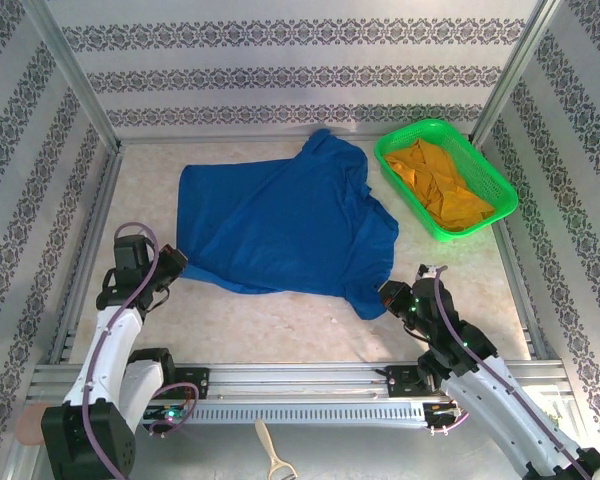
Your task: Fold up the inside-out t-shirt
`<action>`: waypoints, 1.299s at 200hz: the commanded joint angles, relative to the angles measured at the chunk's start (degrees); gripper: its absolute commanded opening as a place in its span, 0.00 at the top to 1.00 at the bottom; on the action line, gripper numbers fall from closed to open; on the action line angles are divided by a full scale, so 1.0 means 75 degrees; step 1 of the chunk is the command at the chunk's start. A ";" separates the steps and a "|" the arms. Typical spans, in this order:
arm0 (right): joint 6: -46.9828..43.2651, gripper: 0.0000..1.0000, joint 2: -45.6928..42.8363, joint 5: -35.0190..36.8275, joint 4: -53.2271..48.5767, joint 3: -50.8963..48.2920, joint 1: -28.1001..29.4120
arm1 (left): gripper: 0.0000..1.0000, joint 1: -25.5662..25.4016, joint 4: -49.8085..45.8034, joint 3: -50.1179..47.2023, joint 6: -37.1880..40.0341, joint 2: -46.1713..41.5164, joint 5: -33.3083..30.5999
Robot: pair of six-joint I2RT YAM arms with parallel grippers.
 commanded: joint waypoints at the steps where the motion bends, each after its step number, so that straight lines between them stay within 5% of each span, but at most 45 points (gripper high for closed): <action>1: 0.0087 1.00 -0.0157 0.0295 -0.0415 0.0241 0.0175 | 1.00 -0.0040 -0.0466 -0.0113 0.0021 -0.0318 -0.0177; 60: 0.0247 1.00 -0.0216 0.1076 -0.0679 0.1261 0.0322 | 1.00 0.0039 -0.1197 0.0165 -0.0191 -0.1133 -0.1407; 185: -0.0449 1.00 0.5096 -0.0401 0.2766 0.2804 -0.1876 | 1.00 0.0382 0.0904 0.2406 0.0689 0.4146 -0.1170; 248: -0.0991 1.00 0.8586 -0.0583 0.3854 0.5019 -0.2223 | 1.00 0.0417 0.0980 0.3785 0.0860 0.6200 -0.1325; 260: -0.1251 0.77 0.9186 -0.0671 0.3915 0.5528 -0.2301 | 1.00 0.0429 0.0917 0.4095 0.0824 0.6576 -0.1360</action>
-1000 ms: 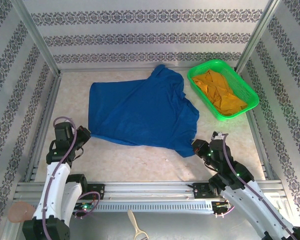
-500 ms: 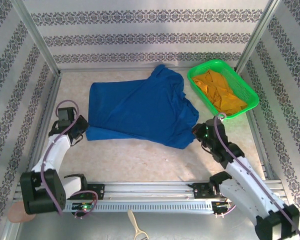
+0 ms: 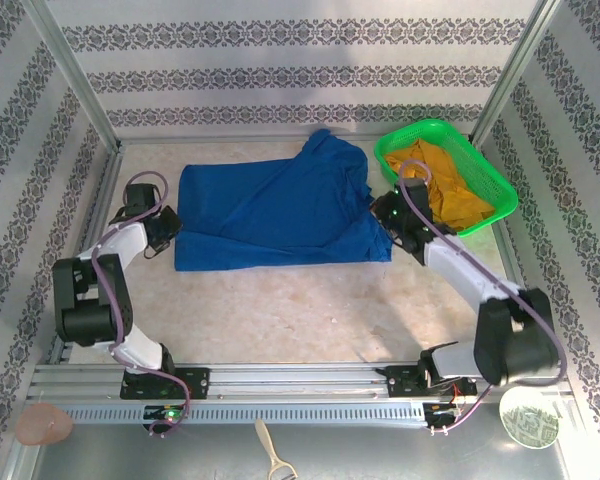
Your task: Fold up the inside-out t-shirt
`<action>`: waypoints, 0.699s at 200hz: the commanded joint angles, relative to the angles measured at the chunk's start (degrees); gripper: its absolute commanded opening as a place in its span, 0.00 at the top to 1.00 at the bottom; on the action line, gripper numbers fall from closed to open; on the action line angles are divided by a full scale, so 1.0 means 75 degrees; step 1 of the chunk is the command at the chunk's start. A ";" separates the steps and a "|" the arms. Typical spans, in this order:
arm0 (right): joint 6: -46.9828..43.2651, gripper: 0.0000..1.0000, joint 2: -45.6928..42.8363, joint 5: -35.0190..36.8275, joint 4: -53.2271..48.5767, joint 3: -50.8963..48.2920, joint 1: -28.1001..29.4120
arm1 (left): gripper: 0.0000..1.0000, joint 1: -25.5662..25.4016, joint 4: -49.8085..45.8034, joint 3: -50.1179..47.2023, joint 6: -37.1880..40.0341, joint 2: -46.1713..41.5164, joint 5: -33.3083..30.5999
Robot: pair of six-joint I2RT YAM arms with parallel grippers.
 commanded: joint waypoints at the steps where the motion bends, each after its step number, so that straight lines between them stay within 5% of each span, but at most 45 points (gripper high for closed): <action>1: -0.0619 0.77 0.0954 -0.0201 0.0567 0.0880 -0.0169 | 1.00 0.0117 0.0168 0.0591 0.0207 0.0579 -0.0155; 7: -0.0796 0.58 0.1163 -0.0311 0.0606 0.1053 -0.0204 | 0.93 0.0129 0.0228 0.0709 0.0197 0.0729 -0.0089; 15: -0.1024 0.46 0.1305 -0.0451 0.0543 0.1301 -0.0240 | 0.76 0.0141 0.0268 0.0885 0.0148 0.0896 -0.0027; 32: -0.1442 0.38 0.1063 -0.0567 0.0241 0.1394 -0.0253 | 0.48 0.0176 0.0361 0.1101 0.0083 0.0973 0.0204; 49: -0.1746 0.38 0.0367 -0.0451 -0.0217 0.1007 -0.0224 | 0.34 0.0176 0.0257 0.1154 0.0147 0.0664 0.0256; 92: -0.2235 0.36 -0.1201 0.0305 -0.1057 -0.0792 -0.0116 | 0.26 0.0176 -0.0100 -0.0159 -0.0101 -0.1121 0.0536; 140: -0.3106 0.32 -0.0657 0.0582 -0.0884 -0.1226 -0.0176 | 0.24 0.0153 0.0004 -0.2153 -0.0498 -0.2680 0.1149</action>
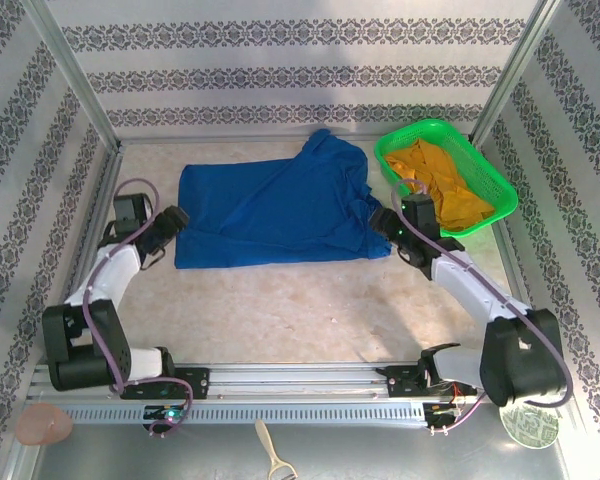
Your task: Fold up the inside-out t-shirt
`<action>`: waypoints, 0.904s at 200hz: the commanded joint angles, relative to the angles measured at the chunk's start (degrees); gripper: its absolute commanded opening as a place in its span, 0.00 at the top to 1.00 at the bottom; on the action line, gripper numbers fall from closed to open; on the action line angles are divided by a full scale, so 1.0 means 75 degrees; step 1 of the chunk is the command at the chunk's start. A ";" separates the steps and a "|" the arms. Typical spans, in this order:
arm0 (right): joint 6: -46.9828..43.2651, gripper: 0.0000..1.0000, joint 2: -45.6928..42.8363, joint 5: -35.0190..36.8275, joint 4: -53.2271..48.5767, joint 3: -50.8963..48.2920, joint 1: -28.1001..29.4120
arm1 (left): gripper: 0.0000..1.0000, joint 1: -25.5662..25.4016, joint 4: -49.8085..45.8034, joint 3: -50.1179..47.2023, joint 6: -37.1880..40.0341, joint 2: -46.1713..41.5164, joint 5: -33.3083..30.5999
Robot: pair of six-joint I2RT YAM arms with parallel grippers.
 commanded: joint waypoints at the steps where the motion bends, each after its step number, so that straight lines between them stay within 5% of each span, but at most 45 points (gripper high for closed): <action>1: -0.0740 0.31 0.0400 0.0358 -0.0025 -0.0041 0.0002 | 0.23 0.0053 -0.0086 -0.0776 -0.0276 -0.0362 0.0413; 63: -0.0905 0.37 0.1796 0.0028 0.0400 0.0275 0.0014 | 0.22 -0.0116 0.0380 -0.1168 -0.0322 0.0400 0.0625; 93: -0.0774 0.55 0.2162 -0.0010 0.0602 0.0178 0.0013 | 0.27 -0.0157 0.0679 -0.1099 -0.0320 0.0982 0.0561; 104: -0.0720 0.69 0.2199 0.0030 0.0648 0.0116 -0.0008 | 0.37 -0.0168 0.0839 -0.1090 -0.0326 0.1209 0.0578; 123: -0.0617 1.00 0.2009 0.0082 0.0588 -0.0091 -0.0092 | 0.81 -0.0169 0.1056 -0.1099 -0.0366 0.1448 0.0577; 133: -0.0555 1.00 0.1727 0.0165 0.0493 -0.0252 -0.0139 | 1.00 -0.0166 0.1100 -0.1120 -0.0409 0.1410 0.0586; 181: -0.0127 1.00 -0.0255 0.0335 -0.0743 -0.1333 -0.0217 | 1.00 -0.0157 0.0228 -0.1509 -0.0378 -0.0222 0.0308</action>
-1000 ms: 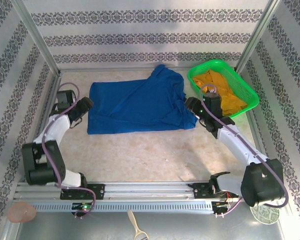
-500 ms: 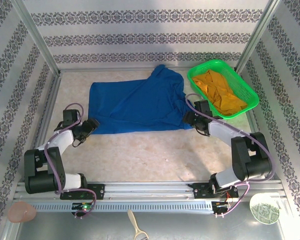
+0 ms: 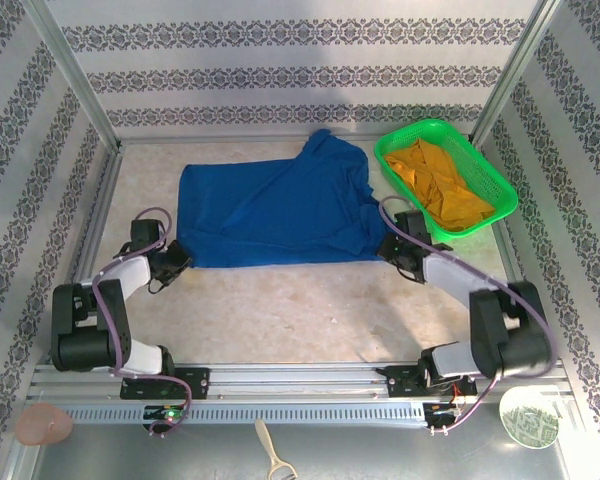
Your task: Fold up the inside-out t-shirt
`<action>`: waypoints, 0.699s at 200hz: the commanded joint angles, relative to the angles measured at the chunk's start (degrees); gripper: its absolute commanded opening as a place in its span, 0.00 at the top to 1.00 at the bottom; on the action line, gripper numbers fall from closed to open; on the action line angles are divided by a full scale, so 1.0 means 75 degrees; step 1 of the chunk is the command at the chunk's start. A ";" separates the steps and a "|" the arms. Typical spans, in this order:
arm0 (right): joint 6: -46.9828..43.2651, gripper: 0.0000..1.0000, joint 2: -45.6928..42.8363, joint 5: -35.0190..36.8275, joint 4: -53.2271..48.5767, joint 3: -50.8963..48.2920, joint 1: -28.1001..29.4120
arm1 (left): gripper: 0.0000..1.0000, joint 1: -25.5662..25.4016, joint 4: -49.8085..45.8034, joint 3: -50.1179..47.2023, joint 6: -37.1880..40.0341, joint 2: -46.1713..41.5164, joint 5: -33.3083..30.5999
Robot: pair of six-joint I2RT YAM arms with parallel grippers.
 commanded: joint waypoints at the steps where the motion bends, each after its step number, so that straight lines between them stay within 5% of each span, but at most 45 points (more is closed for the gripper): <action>1: 0.0367 1.00 -0.0972 0.0306 -0.0924 -0.0525 -0.0047 | 1.00 -0.0038 -0.0256 -0.0256 -0.0022 -0.1006 0.0014; 64: 0.1684 1.00 -0.4289 0.0205 -0.3072 -0.2051 -0.0009 | 1.00 -0.0036 -0.1741 -0.1571 -0.0510 -0.4114 -0.0163; 82: 0.2084 0.64 -0.5152 0.0203 -0.3606 -0.2392 0.0025 | 1.00 -0.0038 -0.2289 -0.1766 -0.0528 -0.4849 -0.0322; 95: 0.2134 0.55 -0.5622 0.0260 -0.3967 -0.2307 0.0090 | 1.00 -0.0022 -0.2657 -0.1817 -0.0477 -0.5205 -0.0508; 113: 0.1966 0.54 -0.5923 0.0228 -0.4327 -0.1926 0.0207 | 0.67 -0.0025 -0.3003 -0.1725 -0.0340 -0.5424 -0.0781; 140: 0.1683 0.55 -0.5564 -0.0107 -0.4225 -0.1501 0.0604 | 0.38 -0.0015 -0.2900 -0.1451 -0.0298 -0.5208 -0.0804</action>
